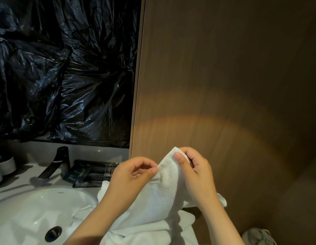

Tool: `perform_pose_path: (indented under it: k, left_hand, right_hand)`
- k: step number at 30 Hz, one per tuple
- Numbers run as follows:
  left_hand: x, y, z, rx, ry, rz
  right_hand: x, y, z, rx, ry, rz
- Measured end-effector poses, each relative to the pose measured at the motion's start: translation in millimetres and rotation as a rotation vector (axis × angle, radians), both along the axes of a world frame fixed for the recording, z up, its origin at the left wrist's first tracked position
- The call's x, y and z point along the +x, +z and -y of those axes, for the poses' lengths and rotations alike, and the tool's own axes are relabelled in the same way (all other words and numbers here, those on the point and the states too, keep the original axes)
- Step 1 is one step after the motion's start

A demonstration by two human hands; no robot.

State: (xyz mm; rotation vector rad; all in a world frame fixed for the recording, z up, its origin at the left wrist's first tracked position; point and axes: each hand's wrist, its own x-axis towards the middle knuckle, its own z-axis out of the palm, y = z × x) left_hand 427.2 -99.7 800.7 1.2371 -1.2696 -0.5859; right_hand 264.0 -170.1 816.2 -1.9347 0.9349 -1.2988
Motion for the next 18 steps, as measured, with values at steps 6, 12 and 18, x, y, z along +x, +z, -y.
perform_pose_path:
  k: [6,12,18]
  left_hand:
    - [4,-9,2,0.042,0.004,0.112]
    - [22,-16,5,0.079,0.018,0.203]
    - [40,-20,8,0.103,0.066,0.272]
  right_hand:
    - [-4,7,1,-0.031,0.014,0.020]
    - [-7,20,4,-0.081,0.006,0.068]
    - [-10,50,12,-0.209,-0.019,0.096]
